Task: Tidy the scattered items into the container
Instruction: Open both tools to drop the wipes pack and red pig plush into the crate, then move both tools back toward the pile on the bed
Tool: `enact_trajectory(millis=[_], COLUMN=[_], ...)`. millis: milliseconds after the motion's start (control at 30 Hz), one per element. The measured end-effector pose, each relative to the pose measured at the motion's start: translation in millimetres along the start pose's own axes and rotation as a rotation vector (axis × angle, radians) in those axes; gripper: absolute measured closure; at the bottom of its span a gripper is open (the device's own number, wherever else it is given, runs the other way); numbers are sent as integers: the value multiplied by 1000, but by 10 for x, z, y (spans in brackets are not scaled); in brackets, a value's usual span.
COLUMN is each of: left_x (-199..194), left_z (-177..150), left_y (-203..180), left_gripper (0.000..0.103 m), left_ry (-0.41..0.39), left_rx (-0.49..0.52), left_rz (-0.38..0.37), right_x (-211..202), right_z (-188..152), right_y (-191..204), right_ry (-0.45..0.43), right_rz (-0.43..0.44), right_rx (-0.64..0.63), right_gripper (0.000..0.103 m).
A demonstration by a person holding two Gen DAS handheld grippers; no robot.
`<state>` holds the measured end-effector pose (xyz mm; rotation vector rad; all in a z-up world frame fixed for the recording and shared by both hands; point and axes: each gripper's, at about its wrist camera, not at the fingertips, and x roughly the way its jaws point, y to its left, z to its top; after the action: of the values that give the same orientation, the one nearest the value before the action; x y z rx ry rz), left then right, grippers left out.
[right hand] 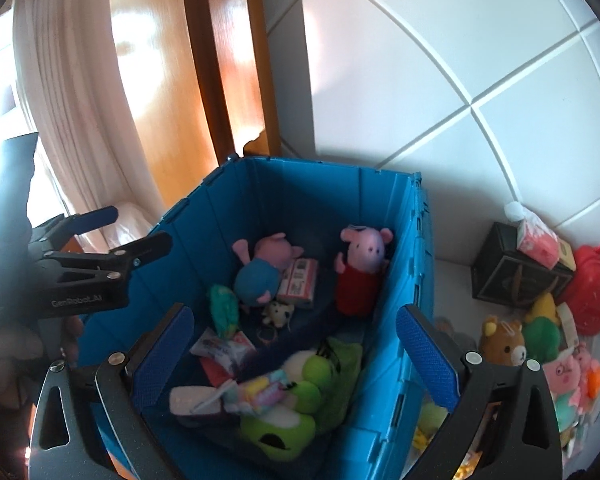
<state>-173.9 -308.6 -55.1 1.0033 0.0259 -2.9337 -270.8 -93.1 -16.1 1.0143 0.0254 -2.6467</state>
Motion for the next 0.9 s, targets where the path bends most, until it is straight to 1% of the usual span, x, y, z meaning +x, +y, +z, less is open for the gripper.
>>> enact_trajectory(millis=[100,233,333,433,500,600,700,833,900], left_x=[-151,-322,-409,-474,-520,-599,-699,-783,-782], left_z=[-34,-80,-127,-192,-233,-286,-333,-420,-477], left_y=[-179,-474,-724,-977,-1158,-1445,-1771,-2224,-2429], left_gripper=[0,0,0,0,0,0,0,0,0], left_ry=[-21,-41,-47,-51,-55,-48,-52,-54,-44], left_rx=[13,56,95,124,126,129,156,160,161], left_rz=[-22,-58,-77,-81,-83,-105,-128,-151,-157], right_x=[-210,-519,-717,-876,-983,-1171,-1354,-1558,-1628], right_z=[-126,-418,-627,-829,-969,-1139,-1281,-1517,-1637], right_y=[-54,-194,-382,-594,-758,-993,-1220,-1614,-1804], right_ry=[-37,-106,-138,-142,-143,-147,-151,-122,-97], right_rz=[2,17,0,-33,-50,-66,-102,-129,-162], right_rx=[15,44,77,108,123,145,141,152,172], right_gripper=[0,0,0,0,0,0,0,0,0])
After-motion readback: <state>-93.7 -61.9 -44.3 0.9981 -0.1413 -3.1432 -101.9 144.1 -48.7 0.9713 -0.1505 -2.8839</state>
